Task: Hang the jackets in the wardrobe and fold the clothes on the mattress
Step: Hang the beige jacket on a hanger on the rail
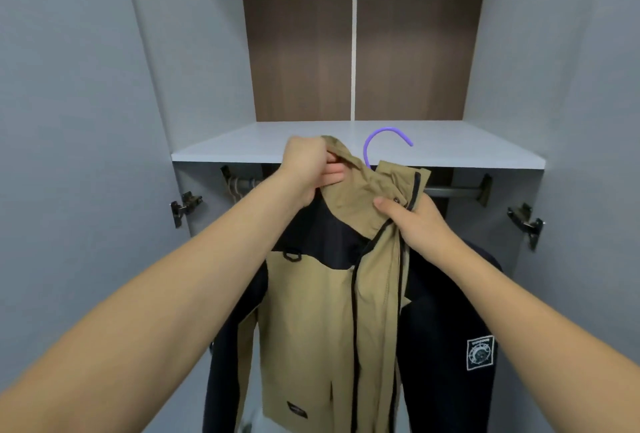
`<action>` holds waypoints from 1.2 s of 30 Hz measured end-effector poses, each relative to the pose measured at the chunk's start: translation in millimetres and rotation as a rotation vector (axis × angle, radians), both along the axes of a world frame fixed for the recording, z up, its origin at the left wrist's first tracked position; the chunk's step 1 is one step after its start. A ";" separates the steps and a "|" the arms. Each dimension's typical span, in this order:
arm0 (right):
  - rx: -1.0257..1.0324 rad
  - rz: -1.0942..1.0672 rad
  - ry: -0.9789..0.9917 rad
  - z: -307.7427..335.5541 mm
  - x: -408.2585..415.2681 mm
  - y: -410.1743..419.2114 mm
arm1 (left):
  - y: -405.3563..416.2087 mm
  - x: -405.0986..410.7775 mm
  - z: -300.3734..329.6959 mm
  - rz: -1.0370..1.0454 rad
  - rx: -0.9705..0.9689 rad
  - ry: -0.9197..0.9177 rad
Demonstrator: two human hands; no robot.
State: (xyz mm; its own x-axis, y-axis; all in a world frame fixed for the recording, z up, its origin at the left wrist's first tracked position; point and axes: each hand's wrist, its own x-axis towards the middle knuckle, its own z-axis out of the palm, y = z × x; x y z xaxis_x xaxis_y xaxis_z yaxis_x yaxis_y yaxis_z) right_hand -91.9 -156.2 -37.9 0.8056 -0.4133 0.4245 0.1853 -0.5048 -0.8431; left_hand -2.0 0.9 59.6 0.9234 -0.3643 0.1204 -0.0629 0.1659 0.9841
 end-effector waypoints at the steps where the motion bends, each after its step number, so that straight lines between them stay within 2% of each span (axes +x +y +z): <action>1: 0.012 -0.005 0.007 -0.2 2.8 1.6 | 4.7 -3.2 -20.8 0.105 0.077 -0.229; 3: 0.008 -0.027 0.011 -0.8 7.5 5.2 | 17.4 -22.2 -77.0 0.148 0.185 -0.625; 4: 0.003 -0.043 0.012 -1.5 9.3 6.4 | 22.4 -31.7 -107.8 0.082 0.262 -0.713; 6: 0.009 -0.064 0.015 -4.2 12.1 7.0 | 27.1 -36.3 -161.5 0.036 0.428 -0.778; 8: 0.041 -0.035 0.029 -8.9 13.0 8.5 | 29.5 -24.4 -184.2 0.219 0.523 -0.831; 10: 0.074 0.025 0.028 -16.2 12.8 10.7 | 36.6 -4.5 -177.8 0.380 0.558 -0.907; 12: 0.116 0.057 -0.006 -21.5 13.0 13.5 | 48.4 16.9 -167.2 0.426 0.667 -1.026; 14: 0.179 0.064 -0.035 -26.0 16.2 13.1 | 61.3 40.6 -156.8 0.489 0.763 -1.068; 16: 0.182 0.078 -0.032 -31.5 22.3 12.7 | 70.5 57.8 -147.7 0.421 0.917 -1.055; 18: 0.137 0.073 0.013 -41.5 35.1 12.2 | 75.4 67.7 -147.6 0.214 1.118 -1.015; 20: 0.102 0.064 0.090 -54.5 56.0 7.7 | 78.5 75.1 -154.2 0.085 1.223 -0.929; 22: 0.036 0.038 0.153 -68.0 82.2 -0.4 | 78.7 84.0 -168.0 0.042 1.215 -0.851; 25: -0.202 -0.119 0.274 -82.0 116.7 -7.3 | 71.0 101.7 -188.8 0.044 1.191 -0.721; 30: -0.190 -0.137 0.426 -93.3 166.1 -4.6 | 52.3 137.2 -192.7 0.131 1.172 -0.532; 36: -0.173 -0.126 0.379 -97.3 239.4 -9.6 | 32.3 184.7 -192.9 0.251 1.087 -0.340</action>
State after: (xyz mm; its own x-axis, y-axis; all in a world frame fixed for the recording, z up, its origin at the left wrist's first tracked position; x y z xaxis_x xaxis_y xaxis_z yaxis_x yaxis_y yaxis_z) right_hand 147.5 -165.8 -135.1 0.8659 -0.4670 0.1795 -0.1934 -0.6433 -0.7408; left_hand 182.7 33.2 -133.3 0.9645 -0.2392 0.1120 -0.2617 -0.8090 0.5263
